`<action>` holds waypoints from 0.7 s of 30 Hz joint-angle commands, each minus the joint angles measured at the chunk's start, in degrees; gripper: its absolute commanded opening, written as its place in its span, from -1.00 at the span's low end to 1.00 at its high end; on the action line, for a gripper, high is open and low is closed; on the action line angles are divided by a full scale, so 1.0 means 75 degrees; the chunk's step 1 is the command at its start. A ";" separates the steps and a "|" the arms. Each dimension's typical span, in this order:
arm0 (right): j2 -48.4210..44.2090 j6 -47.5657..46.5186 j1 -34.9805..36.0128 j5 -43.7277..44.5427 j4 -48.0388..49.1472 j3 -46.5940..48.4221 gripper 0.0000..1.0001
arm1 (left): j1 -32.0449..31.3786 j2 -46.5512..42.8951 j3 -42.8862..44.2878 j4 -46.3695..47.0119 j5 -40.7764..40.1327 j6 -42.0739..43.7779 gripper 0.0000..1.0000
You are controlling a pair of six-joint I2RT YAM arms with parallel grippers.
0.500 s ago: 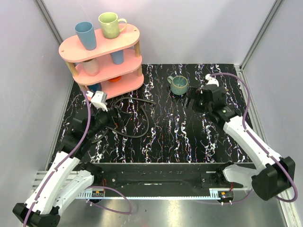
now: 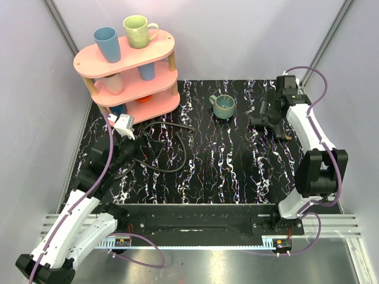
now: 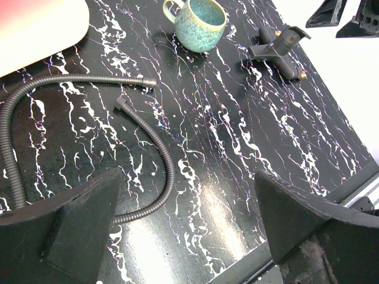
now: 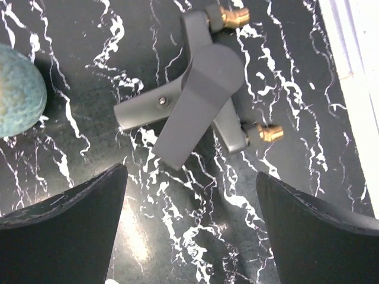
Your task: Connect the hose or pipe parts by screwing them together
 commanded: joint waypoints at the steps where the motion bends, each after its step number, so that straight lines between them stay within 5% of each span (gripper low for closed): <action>1: 0.0456 -0.0508 -0.0356 -0.0196 -0.0645 0.1172 1.00 | -0.0047 -0.0083 -0.0006 0.0353 0.0074 0.0069 0.98; 10: 0.1908 0.0393 -0.0825 -0.0243 -0.1430 0.2592 0.93 | -0.0035 -0.0130 -0.0006 0.0341 -0.0020 0.0069 0.98; 21: 0.2519 0.1086 -0.0825 -0.0278 -0.1525 0.2757 0.68 | -0.0035 0.0034 0.0076 0.0189 0.0073 0.0069 0.98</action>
